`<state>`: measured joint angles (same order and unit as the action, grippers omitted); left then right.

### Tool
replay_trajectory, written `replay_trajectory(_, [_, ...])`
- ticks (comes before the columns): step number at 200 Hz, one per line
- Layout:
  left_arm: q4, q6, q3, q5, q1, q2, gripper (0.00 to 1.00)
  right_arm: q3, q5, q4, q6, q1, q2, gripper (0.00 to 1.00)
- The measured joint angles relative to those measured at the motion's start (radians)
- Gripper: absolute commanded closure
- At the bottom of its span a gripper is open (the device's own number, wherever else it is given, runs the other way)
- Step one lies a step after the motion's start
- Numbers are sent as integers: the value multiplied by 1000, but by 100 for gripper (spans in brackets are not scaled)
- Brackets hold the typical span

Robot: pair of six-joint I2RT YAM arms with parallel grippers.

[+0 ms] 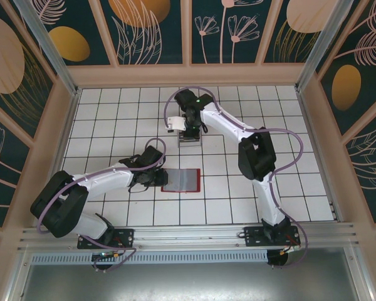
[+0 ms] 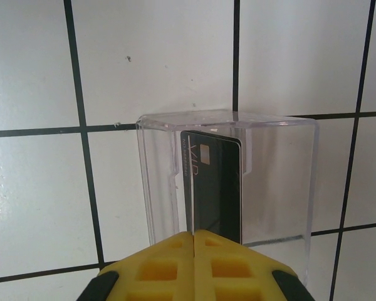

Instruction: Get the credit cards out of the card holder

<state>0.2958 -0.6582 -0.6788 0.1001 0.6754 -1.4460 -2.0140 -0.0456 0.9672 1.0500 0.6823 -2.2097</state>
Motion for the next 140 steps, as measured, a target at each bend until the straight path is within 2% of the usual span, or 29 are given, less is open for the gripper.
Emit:
replay_trajectory(62, [0,0,0,8,0,4,72,-6,-1,6,0,-7,-48,100])
replay_trajectory(100, [0,-1,7,12,0,23,72,-20,-3,0,-3,-14,-58,75])
replay_trajectory(140, [0,-2,18,23,0,32,71,-27,4,-37,-8,-18,-58,69])
